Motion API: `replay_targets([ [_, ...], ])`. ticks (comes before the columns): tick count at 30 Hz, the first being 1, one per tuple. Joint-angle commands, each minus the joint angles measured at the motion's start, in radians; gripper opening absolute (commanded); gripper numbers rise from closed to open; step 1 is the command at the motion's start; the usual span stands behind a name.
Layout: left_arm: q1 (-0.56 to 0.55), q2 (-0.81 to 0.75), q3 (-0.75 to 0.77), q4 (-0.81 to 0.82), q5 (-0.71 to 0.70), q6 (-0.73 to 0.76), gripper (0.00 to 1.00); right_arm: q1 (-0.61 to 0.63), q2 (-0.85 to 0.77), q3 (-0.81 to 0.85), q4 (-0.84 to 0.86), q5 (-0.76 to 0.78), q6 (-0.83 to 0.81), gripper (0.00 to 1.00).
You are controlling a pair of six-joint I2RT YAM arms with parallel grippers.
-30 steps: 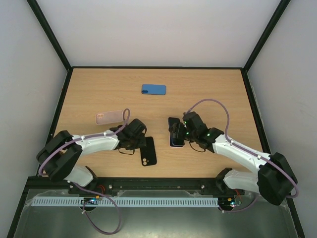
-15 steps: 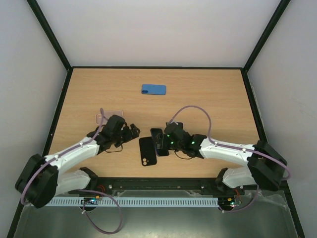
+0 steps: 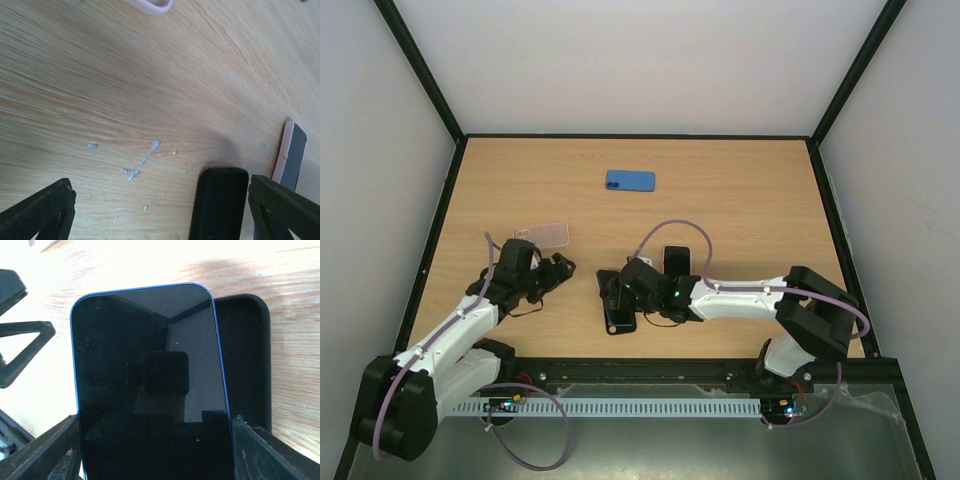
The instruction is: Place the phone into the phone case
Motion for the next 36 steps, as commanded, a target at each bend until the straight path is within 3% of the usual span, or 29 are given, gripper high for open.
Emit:
replay_targets([
  [1, 0.008, -0.026, -0.027, 0.014, 0.107, 0.028, 0.91, 0.011, 0.039, 0.040, 0.040, 0.036, 0.038, 0.62],
  [16, 0.005, 0.016, -0.180, 0.357, 0.378, -0.075, 0.65, 0.015, 0.124, 0.047, -0.001, 0.085, 0.096, 0.66],
  [26, -0.068, 0.122, -0.195, 0.502, 0.371, -0.122, 0.52, 0.015, 0.130, 0.054, -0.030, 0.109, 0.099, 0.74],
  [36, -0.145, 0.230, -0.185, 0.587, 0.315, -0.141, 0.48, 0.017, 0.101, 0.051, -0.025, 0.090, 0.107, 0.84],
])
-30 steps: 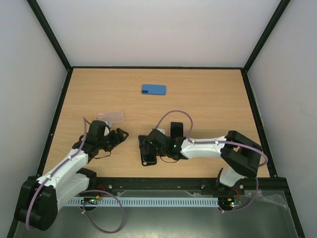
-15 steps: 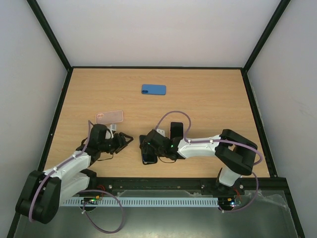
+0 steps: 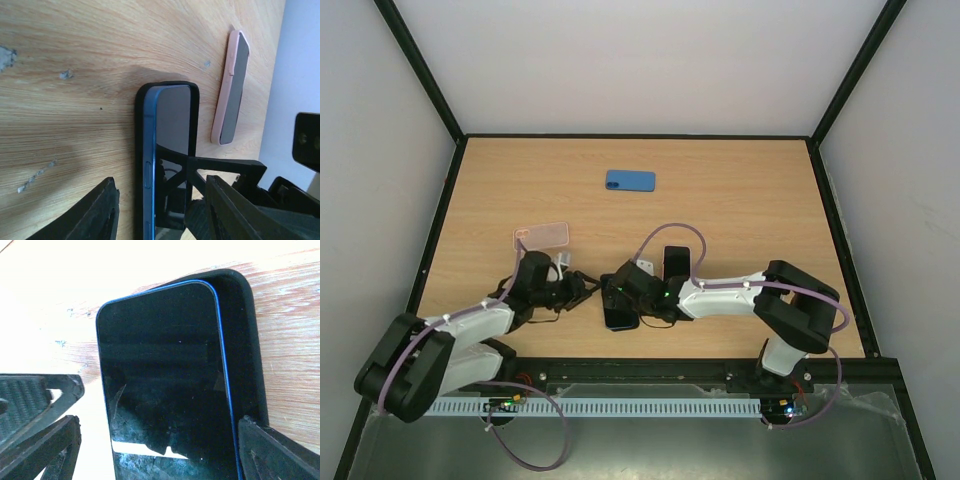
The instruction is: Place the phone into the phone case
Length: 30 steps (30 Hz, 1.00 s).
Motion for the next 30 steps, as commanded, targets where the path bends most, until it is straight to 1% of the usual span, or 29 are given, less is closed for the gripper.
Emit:
replay_targets([
  [1, -0.021, 0.049, 0.000, 0.061, -0.025, -0.009, 0.47, 0.006, -0.031, 0.018, -0.011, 0.021, 0.012, 0.85],
  [5, -0.040, 0.069, 0.015, 0.046, -0.054, 0.000, 0.44, 0.006, -0.063, 0.000, -0.005, 0.018, 0.004, 0.85],
  [8, -0.058, 0.065, 0.032, 0.001, -0.096, 0.017, 0.43, 0.006, -0.099, -0.013, 0.001, 0.025, -0.035, 0.81],
  [11, -0.068, 0.066, 0.048, -0.038, -0.130, 0.035, 0.39, 0.005, -0.136, -0.027, -0.008, 0.056, -0.077, 0.76],
  [16, -0.089, 0.066, 0.050, -0.049, -0.152, 0.035, 0.34, 0.000, -0.177, -0.059, -0.040, 0.117, -0.115, 0.63],
  [20, -0.112, 0.080, 0.050, -0.039, -0.164, 0.023, 0.34, -0.021, -0.196, -0.102, -0.011, 0.105, -0.128, 0.58],
  [24, -0.133, 0.109, 0.054, -0.029, -0.183, 0.018, 0.32, -0.053, -0.191, -0.140, 0.023, 0.073, -0.136, 0.56],
  [27, -0.150, 0.136, 0.063, -0.022, -0.190, 0.019, 0.28, -0.069, -0.187, -0.174, 0.067, 0.047, -0.137, 0.55],
  [30, -0.166, 0.158, 0.072, -0.007, -0.192, 0.015, 0.23, -0.073, -0.178, -0.194, 0.110, 0.018, -0.138, 0.51],
])
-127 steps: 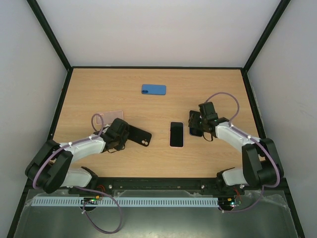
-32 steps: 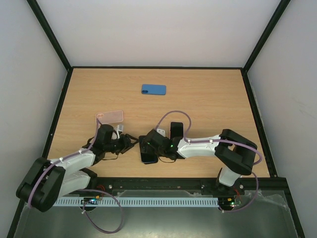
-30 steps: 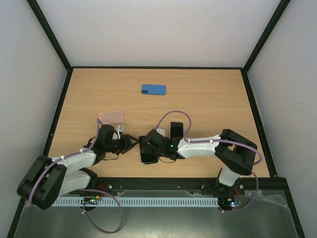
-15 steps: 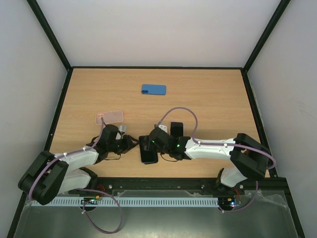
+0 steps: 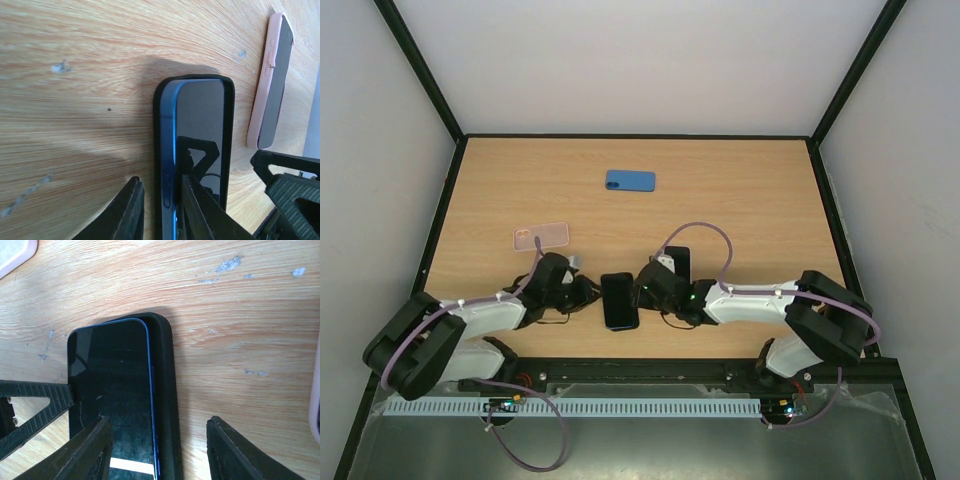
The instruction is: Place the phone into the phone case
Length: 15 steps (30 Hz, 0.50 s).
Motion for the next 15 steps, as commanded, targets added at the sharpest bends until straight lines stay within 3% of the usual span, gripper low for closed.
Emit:
replay_targets([
  [1, -0.028, 0.040, 0.024, 0.015, -0.022, 0.000, 0.21, -0.007, 0.006, -0.031, 0.077, -0.026, -0.017, 0.50],
  [8, -0.070, 0.081, 0.066, 0.023, -0.039, -0.009, 0.13, -0.011, 0.050, -0.047, 0.134, -0.037, -0.045, 0.44],
  [15, -0.103, 0.121, 0.100, 0.033, -0.054, -0.019, 0.13, -0.011, 0.093, -0.065, 0.207, -0.071, -0.046, 0.40],
])
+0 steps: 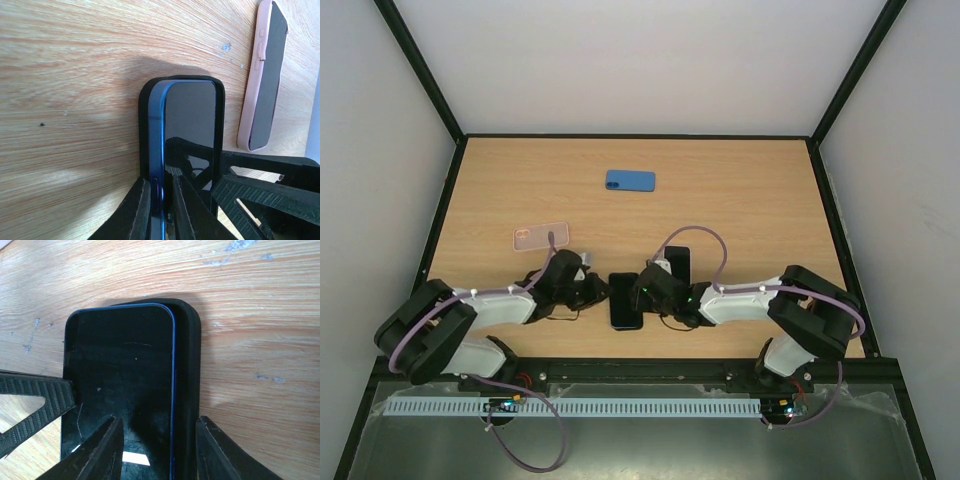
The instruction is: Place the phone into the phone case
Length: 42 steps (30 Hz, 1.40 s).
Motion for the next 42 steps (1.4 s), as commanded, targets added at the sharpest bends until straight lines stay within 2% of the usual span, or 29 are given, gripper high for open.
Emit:
replay_targets([
  [1, -0.023, 0.031, 0.031, -0.003, -0.021, -0.007, 0.14, 0.000, 0.021, -0.024, 0.087, -0.031, -0.002, 0.39],
  [5, -0.023, 0.008, 0.050, -0.082, -0.075, 0.006, 0.25, -0.002, -0.010, -0.027, 0.069, -0.017, 0.005, 0.38],
  [9, -0.023, -0.051, 0.061, -0.177, -0.123, 0.019, 0.41, -0.002, -0.063, -0.043, 0.026, 0.010, 0.021, 0.38],
  [12, -0.023, -0.092, 0.061, -0.234, -0.127, 0.027, 0.45, -0.001, -0.085, -0.055, 0.012, 0.001, 0.040, 0.38],
  [17, -0.037, -0.134, 0.033, -0.270, -0.099, 0.014, 0.46, -0.002, -0.095, -0.085, 0.048, -0.041, 0.068, 0.38],
  [24, -0.075, -0.165, -0.026, -0.199, -0.081, -0.034, 0.32, -0.001, -0.084, -0.121, 0.114, -0.083, 0.095, 0.37],
  [33, -0.120, -0.104, -0.025, -0.112, -0.074, -0.060, 0.17, 0.000, -0.071, -0.147, 0.187, -0.115, 0.117, 0.34],
  [42, -0.190, -0.017, -0.006, 0.008, -0.076, -0.110, 0.10, 0.000, -0.042, -0.149, 0.237, -0.142, 0.123, 0.33],
])
